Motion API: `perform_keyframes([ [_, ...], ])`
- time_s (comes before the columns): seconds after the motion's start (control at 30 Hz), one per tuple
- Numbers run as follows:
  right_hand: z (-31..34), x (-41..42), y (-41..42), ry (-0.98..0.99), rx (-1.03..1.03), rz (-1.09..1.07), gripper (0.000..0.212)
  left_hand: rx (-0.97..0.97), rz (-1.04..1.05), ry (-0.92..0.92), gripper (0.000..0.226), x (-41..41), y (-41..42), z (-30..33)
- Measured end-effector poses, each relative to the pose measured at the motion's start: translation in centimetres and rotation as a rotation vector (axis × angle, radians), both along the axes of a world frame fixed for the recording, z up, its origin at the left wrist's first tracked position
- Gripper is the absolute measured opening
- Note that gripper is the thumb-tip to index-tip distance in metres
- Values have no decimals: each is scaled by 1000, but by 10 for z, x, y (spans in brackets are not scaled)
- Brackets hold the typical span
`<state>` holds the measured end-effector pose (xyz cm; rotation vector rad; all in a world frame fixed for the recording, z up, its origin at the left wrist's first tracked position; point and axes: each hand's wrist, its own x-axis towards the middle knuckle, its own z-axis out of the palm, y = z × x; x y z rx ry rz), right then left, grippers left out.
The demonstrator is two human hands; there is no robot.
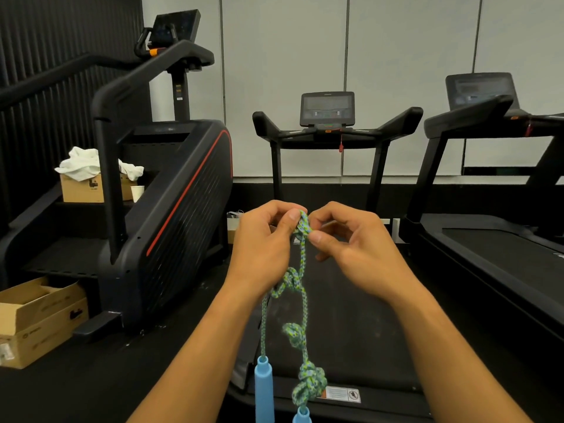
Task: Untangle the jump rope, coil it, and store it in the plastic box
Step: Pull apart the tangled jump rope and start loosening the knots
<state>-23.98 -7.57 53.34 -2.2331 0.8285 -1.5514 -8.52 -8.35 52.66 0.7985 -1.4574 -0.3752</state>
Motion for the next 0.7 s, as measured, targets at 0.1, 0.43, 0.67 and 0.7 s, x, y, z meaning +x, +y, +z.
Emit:
perform_keyframes([
  [0.1,0,5,3,-54,20,-45,8,10,17,16,15,-1,-2,-1],
  [0.43,-2,20,8,153,-177,-483,11,11,2,29,15,-2,-4,-3],
  [0.67,0,18,13,177,-206,-546,11,15,-30,44,14,-3,-3,-2],
  [0.7,0,18,12,169,-233,-543,13,18,-33,41,15,-3,-3,-2],
])
